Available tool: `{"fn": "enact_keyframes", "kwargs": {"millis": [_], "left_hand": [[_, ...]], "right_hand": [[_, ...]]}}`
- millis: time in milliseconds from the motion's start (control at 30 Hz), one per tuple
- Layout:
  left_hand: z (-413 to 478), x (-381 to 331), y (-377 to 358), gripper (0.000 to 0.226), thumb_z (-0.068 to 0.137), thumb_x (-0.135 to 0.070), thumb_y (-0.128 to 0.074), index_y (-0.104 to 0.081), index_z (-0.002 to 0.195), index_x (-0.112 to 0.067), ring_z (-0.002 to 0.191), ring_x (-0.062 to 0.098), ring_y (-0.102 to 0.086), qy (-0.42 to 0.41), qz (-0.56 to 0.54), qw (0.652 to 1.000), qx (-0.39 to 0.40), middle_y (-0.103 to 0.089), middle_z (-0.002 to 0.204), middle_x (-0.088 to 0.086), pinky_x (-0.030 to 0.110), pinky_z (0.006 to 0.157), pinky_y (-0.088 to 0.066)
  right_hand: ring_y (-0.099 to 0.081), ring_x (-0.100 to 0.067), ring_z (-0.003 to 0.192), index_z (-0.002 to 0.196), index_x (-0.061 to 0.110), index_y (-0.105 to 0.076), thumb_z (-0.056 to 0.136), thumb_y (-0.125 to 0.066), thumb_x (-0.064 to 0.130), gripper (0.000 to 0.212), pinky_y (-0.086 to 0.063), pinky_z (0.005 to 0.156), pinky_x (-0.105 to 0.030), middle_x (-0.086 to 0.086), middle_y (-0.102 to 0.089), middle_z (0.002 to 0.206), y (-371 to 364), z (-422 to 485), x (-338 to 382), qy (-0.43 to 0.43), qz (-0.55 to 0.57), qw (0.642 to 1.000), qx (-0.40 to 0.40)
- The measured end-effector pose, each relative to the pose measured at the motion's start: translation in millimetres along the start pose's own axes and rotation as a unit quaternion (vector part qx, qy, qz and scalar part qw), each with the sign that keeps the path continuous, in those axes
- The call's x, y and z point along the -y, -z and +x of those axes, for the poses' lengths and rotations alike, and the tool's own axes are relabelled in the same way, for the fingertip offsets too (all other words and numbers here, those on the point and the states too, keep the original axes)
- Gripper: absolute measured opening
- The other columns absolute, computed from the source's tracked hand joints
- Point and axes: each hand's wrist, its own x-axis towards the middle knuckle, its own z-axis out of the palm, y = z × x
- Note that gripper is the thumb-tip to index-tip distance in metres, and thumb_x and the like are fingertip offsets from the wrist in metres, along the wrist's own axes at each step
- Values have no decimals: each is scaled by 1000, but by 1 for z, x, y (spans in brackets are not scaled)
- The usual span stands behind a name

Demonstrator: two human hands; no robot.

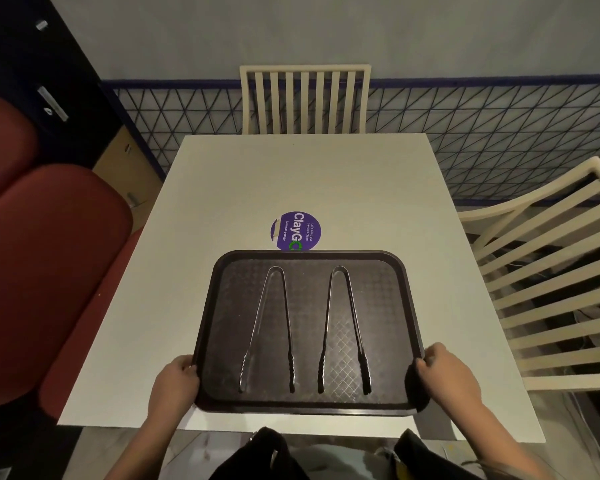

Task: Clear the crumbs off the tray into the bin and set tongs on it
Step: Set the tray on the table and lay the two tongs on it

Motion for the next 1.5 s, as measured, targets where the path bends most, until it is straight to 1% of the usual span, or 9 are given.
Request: {"fn": "enact_keyframes", "kwargs": {"millis": [167,367,633,767,933,1067,1167,1300,1500], "left_hand": [[3,-6,-2,28,92,-3,-46,-63,115,-1,84,33,-61,7,35,999,-3,-68,103,19,39,74,-52],[28,-37,-3,23,91,-3,-45,-65,103,-3,76,34,-63,-8,54,998,-9,-64,84,13,34,63,-47],[103,-136,-1,21,87,-2,-48,-64,100,-2,87,38,-65,-27,20,999,18,-67,97,19,42,76,-55],[148,-190,-8,14,82,2,-49,-62,85,0,81,38,-66,-19,-34,998,49,-66,88,20,49,76,-58],[196,-249,-19,13,82,5,-50,-63,82,1,76,39,-67,-10,-95,993,65,-66,86,24,53,70,-59],[224,-295,-33,22,85,7,-51,-59,69,-6,80,39,-68,-3,-131,988,79,-65,87,22,55,74,-58],[238,-320,-48,18,91,-2,-54,-58,73,-3,86,40,-67,-10,-135,988,80,-67,92,22,51,81,-57],[248,-342,-65,20,92,-17,-60,-61,101,1,95,37,-67,-15,-133,987,93,-68,99,20,44,86,-56],[258,-363,-76,7,91,-11,-59,-62,93,-6,88,39,-69,-13,-150,983,108,-69,101,20,50,82,-58]], "right_hand": [[-50,-22,69,95,12,-52,94,-50,26,14,-37,60,-29,-4,-57,81,-2,6,1,24,8,1000,-15],[-45,-23,68,92,13,-47,94,-50,22,10,-33,59,-30,-3,-51,78,16,38,18,21,43,999,-25],[-60,-31,89,102,8,-57,94,-50,23,19,-39,64,-30,-13,-65,97,63,139,60,-3,19,997,-69],[-61,-32,89,95,8,-61,89,-58,22,15,-43,70,-31,-14,-66,95,89,201,72,-29,104,993,-58],[-49,-24,49,73,9,-58,86,-62,15,14,-42,52,-29,-15,-60,72,115,267,74,-103,270,956,-40],[-53,-26,62,64,13,-57,82,-57,1,21,-44,55,-32,-14,-60,76,132,310,76,-117,295,947,-56],[-59,-31,77,70,12,-63,80,-51,1,18,-51,71,-40,-14,-62,82,143,333,75,-132,283,947,-68],[-61,-34,94,89,11,-67,80,-53,2,19,-53,85,-46,-14,-64,93,152,355,71,-136,281,946,-90],[-65,-32,86,105,11,-64,75,-53,-9,38,-57,77,-47,-12,-63,92,165,373,73,-146,267,948,-95]]}}
